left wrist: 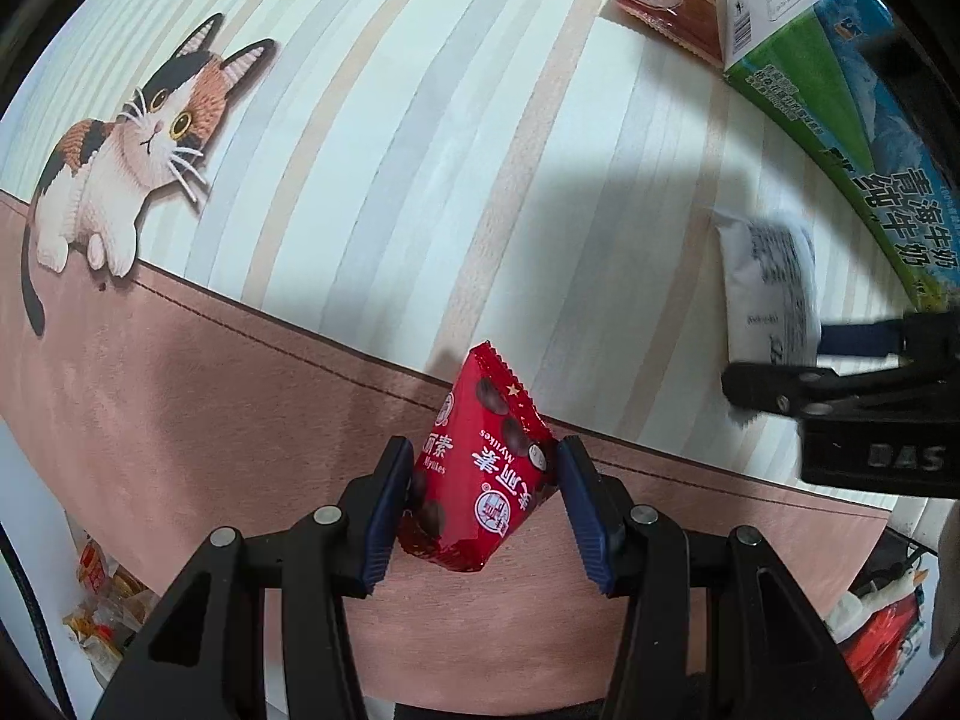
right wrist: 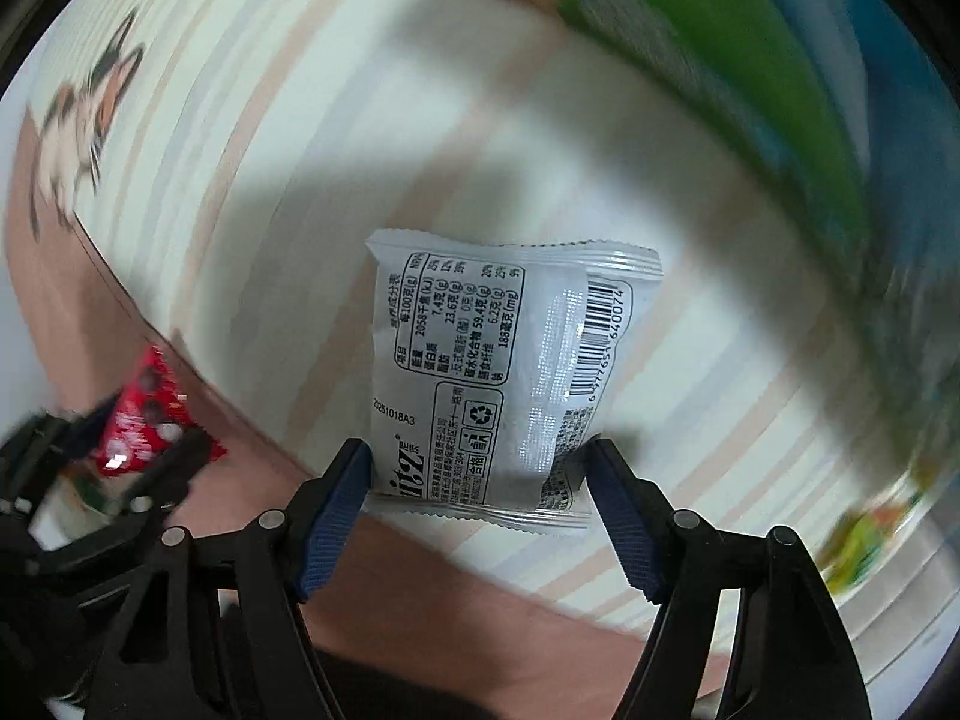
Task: Organize snacks
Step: 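Carry both packets over the box and release them inside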
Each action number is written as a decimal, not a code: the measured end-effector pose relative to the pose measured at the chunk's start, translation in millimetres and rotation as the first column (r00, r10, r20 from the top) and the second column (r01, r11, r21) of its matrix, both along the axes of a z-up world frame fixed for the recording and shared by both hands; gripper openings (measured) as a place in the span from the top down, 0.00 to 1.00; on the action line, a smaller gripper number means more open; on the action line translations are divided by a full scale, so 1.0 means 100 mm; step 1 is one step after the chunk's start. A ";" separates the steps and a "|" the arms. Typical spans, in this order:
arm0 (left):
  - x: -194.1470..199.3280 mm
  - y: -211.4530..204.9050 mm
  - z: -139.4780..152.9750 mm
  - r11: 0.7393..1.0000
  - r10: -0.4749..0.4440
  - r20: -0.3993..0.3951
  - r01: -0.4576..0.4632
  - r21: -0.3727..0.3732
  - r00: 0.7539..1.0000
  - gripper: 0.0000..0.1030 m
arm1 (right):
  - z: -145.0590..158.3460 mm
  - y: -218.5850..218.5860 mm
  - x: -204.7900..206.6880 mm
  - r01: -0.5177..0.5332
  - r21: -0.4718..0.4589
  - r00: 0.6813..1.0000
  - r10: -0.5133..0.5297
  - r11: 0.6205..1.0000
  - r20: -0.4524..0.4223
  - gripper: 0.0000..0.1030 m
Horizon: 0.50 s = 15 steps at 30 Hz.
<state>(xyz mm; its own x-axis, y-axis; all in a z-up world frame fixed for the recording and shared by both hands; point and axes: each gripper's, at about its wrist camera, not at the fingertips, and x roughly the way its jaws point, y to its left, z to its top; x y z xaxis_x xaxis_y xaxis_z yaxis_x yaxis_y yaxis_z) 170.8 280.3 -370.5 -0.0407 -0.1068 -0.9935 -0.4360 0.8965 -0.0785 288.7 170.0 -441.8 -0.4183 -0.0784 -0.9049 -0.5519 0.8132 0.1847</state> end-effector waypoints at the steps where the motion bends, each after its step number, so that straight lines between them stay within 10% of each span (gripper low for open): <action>1: -0.02 0.01 -0.01 1.000 0.001 0.000 -0.001 -0.001 1.000 0.54 | 0.02 -0.04 0.05 0.035 0.011 0.999 -0.035 0.999 -0.004 0.25; 15: -0.02 -0.10 -0.05 1.000 0.008 -0.006 -0.008 0.002 1.000 0.54 | -0.02 -0.23 0.31 0.208 0.015 0.971 -0.208 0.978 0.120 0.19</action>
